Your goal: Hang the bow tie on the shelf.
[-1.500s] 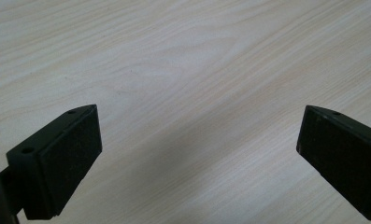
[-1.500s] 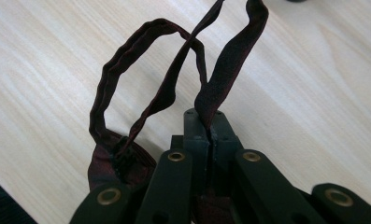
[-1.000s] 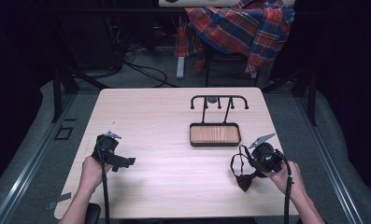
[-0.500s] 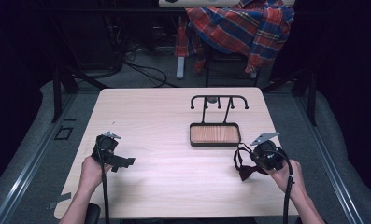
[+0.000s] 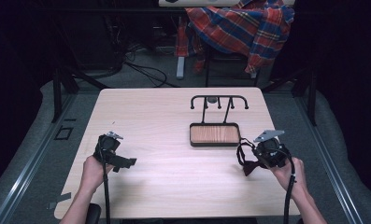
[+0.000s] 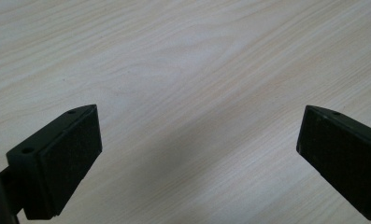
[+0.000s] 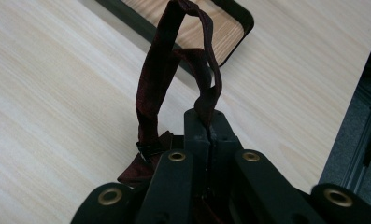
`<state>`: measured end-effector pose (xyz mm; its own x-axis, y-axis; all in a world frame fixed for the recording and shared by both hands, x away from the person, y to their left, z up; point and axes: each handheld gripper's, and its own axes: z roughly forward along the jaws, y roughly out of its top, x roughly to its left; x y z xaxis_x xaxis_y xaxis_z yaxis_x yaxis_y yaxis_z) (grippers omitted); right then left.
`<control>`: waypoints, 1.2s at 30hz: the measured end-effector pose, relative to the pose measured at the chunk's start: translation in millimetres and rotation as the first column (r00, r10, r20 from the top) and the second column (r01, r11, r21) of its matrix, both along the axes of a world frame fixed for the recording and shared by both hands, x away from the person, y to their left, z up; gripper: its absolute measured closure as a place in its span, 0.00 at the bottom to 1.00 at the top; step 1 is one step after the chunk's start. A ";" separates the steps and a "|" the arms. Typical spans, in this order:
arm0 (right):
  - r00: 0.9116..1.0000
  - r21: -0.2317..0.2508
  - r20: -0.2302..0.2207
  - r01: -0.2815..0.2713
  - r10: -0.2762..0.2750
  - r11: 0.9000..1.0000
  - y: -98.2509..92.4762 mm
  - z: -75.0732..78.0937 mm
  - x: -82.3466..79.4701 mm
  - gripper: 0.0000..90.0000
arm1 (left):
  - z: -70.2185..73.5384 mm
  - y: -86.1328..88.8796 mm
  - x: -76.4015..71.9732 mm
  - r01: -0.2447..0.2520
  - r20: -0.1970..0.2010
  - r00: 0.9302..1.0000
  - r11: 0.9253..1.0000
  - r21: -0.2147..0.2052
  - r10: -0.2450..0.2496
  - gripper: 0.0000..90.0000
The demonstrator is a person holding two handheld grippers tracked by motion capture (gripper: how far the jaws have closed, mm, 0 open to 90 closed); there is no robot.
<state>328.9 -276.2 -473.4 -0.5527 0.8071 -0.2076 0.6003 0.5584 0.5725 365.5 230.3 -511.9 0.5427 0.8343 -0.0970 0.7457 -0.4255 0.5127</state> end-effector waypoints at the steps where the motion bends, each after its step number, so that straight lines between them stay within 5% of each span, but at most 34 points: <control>1: 1.000 0.001 0.011 0.007 -0.007 1.000 -0.2 0.9 0.2 0.99 | -0.2 -0.5 0.1 -0.001 -0.003 1.000 1.000 0.003 0.001 0.00; 36: 0.990 0.030 0.137 0.022 -0.026 0.999 14.6 33.0 31.3 0.99 | -2.0 -0.3 -0.2 0.015 -0.013 1.000 1.000 0.005 -0.015 0.00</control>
<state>360.2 -261.6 -440.4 -0.5012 0.8262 -0.2574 0.5279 0.5276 0.6656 365.3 230.0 -513.9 0.5541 0.8265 -0.0999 0.7455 -0.4392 0.5013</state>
